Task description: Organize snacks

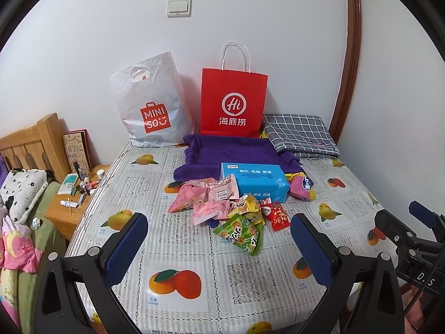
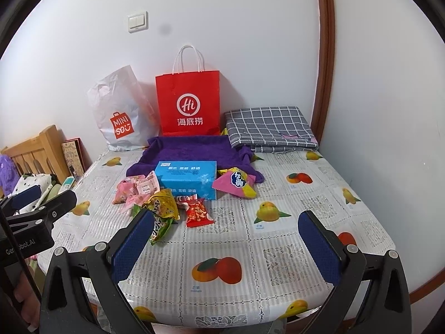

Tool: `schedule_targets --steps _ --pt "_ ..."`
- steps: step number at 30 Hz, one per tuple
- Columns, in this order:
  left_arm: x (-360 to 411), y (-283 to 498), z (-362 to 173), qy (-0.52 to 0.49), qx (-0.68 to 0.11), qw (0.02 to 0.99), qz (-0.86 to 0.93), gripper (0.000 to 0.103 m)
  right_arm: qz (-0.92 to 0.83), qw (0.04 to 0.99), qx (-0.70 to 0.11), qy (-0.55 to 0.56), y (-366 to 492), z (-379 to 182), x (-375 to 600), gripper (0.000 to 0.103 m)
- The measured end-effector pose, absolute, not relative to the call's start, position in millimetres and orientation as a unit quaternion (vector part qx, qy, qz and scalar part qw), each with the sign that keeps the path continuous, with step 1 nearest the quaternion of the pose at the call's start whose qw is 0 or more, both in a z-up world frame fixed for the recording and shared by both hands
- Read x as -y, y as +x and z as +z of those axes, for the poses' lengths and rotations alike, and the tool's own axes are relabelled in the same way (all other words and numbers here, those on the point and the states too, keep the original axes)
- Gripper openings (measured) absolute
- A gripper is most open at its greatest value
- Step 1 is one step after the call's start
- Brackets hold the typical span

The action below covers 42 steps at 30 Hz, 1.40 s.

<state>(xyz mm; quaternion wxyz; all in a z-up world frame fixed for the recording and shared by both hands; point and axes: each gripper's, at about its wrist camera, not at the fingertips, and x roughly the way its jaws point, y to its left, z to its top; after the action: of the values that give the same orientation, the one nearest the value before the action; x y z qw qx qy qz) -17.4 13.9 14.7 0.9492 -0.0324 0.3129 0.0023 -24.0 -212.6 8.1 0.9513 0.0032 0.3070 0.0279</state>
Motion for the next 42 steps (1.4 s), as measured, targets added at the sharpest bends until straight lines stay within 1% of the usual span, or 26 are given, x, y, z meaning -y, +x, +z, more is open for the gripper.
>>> schedule_targets --steps 42 --pt "-7.6 -21.7 15.0 -0.035 -0.307 0.951 -0.005 0.102 0.024 0.954 -0.3 0.008 -32.5 10.5 214.5 0.102"
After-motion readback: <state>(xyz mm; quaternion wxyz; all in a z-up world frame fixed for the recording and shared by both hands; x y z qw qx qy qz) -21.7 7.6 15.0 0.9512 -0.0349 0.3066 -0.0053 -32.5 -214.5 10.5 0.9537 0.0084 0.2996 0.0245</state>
